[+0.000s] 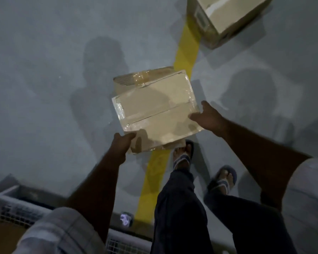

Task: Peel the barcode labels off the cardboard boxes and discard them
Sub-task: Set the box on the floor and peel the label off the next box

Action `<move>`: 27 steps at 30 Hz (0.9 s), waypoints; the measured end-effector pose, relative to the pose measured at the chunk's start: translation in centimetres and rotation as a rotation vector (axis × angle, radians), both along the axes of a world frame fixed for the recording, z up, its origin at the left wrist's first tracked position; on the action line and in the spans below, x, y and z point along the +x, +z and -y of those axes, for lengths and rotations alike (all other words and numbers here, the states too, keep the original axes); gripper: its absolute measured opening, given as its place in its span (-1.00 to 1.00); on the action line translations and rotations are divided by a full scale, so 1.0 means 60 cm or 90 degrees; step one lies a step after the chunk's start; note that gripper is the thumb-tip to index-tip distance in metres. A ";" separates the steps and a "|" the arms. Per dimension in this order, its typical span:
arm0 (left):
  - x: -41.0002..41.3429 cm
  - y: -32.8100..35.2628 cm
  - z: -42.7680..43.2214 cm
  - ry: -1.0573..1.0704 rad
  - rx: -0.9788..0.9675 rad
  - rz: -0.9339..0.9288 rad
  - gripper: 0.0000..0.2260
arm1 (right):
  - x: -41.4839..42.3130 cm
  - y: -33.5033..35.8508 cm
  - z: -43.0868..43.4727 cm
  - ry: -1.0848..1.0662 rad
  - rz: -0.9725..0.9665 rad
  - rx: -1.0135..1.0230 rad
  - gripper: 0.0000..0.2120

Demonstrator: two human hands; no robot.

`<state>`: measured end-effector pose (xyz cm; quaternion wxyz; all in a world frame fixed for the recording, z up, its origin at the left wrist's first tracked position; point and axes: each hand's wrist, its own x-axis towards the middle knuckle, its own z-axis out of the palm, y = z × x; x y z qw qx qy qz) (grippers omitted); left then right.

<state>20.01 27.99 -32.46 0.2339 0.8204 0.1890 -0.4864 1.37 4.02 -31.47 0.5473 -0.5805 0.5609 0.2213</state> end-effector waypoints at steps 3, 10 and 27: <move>-0.017 -0.016 0.010 0.094 -0.098 -0.035 -0.67 | -0.002 -0.026 -0.011 -0.059 0.026 0.054 -0.42; -0.044 0.258 0.058 0.030 -0.286 0.211 -0.75 | -0.032 0.171 0.052 -0.166 -0.014 -0.147 -0.26; -0.158 0.986 0.125 -0.213 -0.239 0.600 0.08 | -0.024 0.760 0.124 -0.043 0.324 -0.086 -0.63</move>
